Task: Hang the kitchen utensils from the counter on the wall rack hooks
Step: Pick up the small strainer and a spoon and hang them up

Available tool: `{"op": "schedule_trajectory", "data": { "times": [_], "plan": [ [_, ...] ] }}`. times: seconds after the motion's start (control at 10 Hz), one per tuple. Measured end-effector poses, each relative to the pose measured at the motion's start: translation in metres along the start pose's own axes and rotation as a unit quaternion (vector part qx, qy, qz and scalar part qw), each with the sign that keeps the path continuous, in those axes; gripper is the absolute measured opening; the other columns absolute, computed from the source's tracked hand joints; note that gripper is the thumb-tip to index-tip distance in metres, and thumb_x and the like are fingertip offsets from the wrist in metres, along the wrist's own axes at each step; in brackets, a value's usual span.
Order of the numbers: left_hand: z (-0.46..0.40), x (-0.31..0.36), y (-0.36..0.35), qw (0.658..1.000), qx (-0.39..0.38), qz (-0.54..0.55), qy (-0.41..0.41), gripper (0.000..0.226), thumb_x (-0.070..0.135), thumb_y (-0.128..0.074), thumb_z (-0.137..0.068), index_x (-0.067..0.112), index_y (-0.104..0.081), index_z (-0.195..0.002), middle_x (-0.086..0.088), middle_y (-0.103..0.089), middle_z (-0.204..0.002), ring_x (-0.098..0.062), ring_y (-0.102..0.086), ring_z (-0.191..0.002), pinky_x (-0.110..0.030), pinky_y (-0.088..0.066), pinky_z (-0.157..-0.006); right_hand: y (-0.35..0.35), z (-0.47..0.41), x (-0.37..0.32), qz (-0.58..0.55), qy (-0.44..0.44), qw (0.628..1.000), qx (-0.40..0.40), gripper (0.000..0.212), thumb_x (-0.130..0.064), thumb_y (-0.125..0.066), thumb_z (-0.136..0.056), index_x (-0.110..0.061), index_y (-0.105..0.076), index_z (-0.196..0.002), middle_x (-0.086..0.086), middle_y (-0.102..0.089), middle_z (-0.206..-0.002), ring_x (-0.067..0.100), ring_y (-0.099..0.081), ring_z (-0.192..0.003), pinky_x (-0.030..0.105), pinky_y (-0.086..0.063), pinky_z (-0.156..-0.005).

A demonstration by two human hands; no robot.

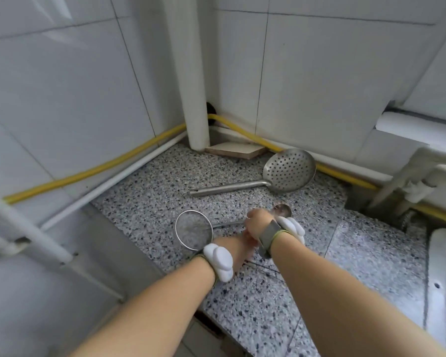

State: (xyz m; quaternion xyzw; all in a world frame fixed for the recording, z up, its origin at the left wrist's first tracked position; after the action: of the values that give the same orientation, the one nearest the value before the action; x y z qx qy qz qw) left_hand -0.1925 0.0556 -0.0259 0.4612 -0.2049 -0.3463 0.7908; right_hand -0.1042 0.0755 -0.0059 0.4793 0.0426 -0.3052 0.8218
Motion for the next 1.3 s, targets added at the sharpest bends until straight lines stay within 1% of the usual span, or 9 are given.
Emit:
{"op": "schedule_trajectory", "data": {
  "times": [0.3, 0.5, 0.7, 0.8, 0.9, 1.0, 1.1, 1.2, 1.3],
  "plan": [
    [-0.002, 0.008, -0.009, 0.990, 0.045, -0.131, 0.007, 0.035, 0.005, -0.025, -0.093, 0.003, -0.042, -0.124, -0.017, -0.049, -0.131, -0.032, -0.053, -0.113, -0.045, -0.050, -0.076, 0.004, 0.006, -0.001, 0.281, 0.072, 0.955, -0.057, 0.039, -0.035, -0.066, -0.078, -0.008, -0.067, -0.106, 0.003, -0.062, -0.084, 0.022, -0.062, -0.082, 0.027, -0.052, -0.071],
    [0.003, 0.009, -0.018, 0.988, 0.077, -0.132, 0.030, 0.029, 0.005, -0.033, -0.093, 0.003, -0.045, -0.118, -0.017, -0.054, -0.122, -0.032, -0.058, -0.105, -0.043, -0.053, -0.071, 0.005, 0.017, 0.016, 0.342, 0.057, 0.938, -0.013, 0.034, -0.023, -0.055, -0.086, -0.009, -0.060, -0.117, 0.007, -0.066, -0.110, 0.024, -0.066, -0.098, 0.030, -0.057, -0.080],
    [0.013, 0.003, -0.012, 0.991, 0.110, -0.073, 0.017, 0.029, 0.007, -0.043, -0.087, 0.006, -0.039, -0.116, -0.019, -0.059, -0.110, -0.034, -0.062, -0.092, -0.038, -0.042, -0.059, 0.007, 0.024, 0.024, 0.295, 0.017, 0.955, -0.004, 0.034, -0.025, -0.054, -0.087, -0.011, -0.062, -0.116, 0.007, -0.066, -0.115, 0.022, -0.066, -0.103, 0.026, -0.057, -0.079],
    [0.019, -0.005, -0.004, 0.990, 0.116, -0.074, 0.018, 0.030, 0.005, -0.041, -0.087, 0.008, -0.041, -0.117, -0.020, -0.057, -0.112, -0.036, -0.058, -0.098, -0.041, -0.044, -0.062, -0.002, 0.017, 0.027, 0.241, 0.022, 0.970, -0.003, 0.032, -0.023, -0.051, -0.089, -0.008, -0.062, -0.116, 0.006, -0.064, -0.120, 0.017, -0.063, -0.107, 0.007, -0.049, -0.059],
    [0.027, -0.017, 0.003, 0.992, 0.101, -0.074, 0.025, 0.027, 0.002, -0.042, -0.087, 0.005, -0.046, -0.114, -0.020, -0.054, -0.117, -0.036, -0.054, -0.105, -0.046, -0.049, -0.074, -0.003, 0.009, 0.027, 0.204, 0.007, 0.979, 0.022, 0.031, -0.019, -0.050, -0.090, -0.015, -0.057, -0.121, -0.002, -0.045, -0.103, 0.008, -0.046, -0.086, 0.009, -0.028, -0.045],
    [0.034, -0.028, 0.009, 0.993, 0.099, -0.057, 0.032, 0.028, 0.000, -0.041, -0.087, 0.004, -0.047, -0.114, -0.019, -0.053, -0.120, -0.035, -0.050, -0.110, -0.047, -0.049, -0.081, -0.003, 0.001, 0.027, 0.008, -0.015, 0.997, 0.072, 0.039, -0.012, -0.043, -0.094, 0.000, -0.050, -0.131, 0.007, -0.034, -0.100, 0.017, -0.052, -0.088, 0.018, -0.026, -0.039],
    [0.045, -0.039, 0.012, 0.991, 0.110, -0.052, 0.051, 0.029, -0.001, -0.038, -0.087, 0.005, -0.047, -0.114, -0.017, -0.053, -0.121, -0.033, -0.049, -0.112, -0.043, -0.049, -0.079, -0.010, -0.007, 0.023, 0.030, 0.003, 0.998, 0.047, 0.040, -0.010, -0.042, -0.094, 0.001, -0.049, -0.131, 0.012, -0.049, -0.107, 0.030, -0.048, -0.126, 0.017, -0.027, -0.040],
    [0.054, -0.048, 0.016, 0.991, 0.105, -0.038, 0.071, 0.030, -0.003, -0.037, -0.087, 0.006, -0.047, -0.114, -0.017, -0.051, -0.121, -0.033, -0.048, -0.112, -0.043, -0.048, -0.080, -0.006, -0.005, 0.011, 0.042, 0.003, 0.999, 0.023, 0.039, -0.011, -0.045, -0.093, 0.001, -0.051, -0.130, 0.018, -0.052, -0.136, 0.030, -0.048, -0.127, 0.013, -0.031, -0.048],
    [0.072, -0.054, 0.025, 0.987, 0.128, -0.005, 0.100, 0.037, -0.008, -0.036, -0.084, 0.007, -0.047, -0.116, -0.017, -0.050, -0.121, -0.033, -0.047, -0.112, -0.045, -0.049, -0.084, 0.009, 0.013, -0.005, 0.037, 0.037, 0.998, 0.024, 0.038, -0.018, -0.052, -0.090, -0.005, -0.057, -0.125, 0.015, -0.057, -0.133, 0.028, -0.052, -0.124, 0.026, -0.046, -0.087]
  ]
}}
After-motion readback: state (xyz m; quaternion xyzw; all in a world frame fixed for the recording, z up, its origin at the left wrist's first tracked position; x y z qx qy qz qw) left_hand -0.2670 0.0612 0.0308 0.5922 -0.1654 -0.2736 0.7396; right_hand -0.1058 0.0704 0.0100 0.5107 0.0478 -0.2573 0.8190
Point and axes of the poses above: each hand's wrist, its own z-axis away from the middle knuckle, its own y-axis out of the back of the hand, x = y × z, the point moved 2 cm from there along -z, towards the middle knuckle
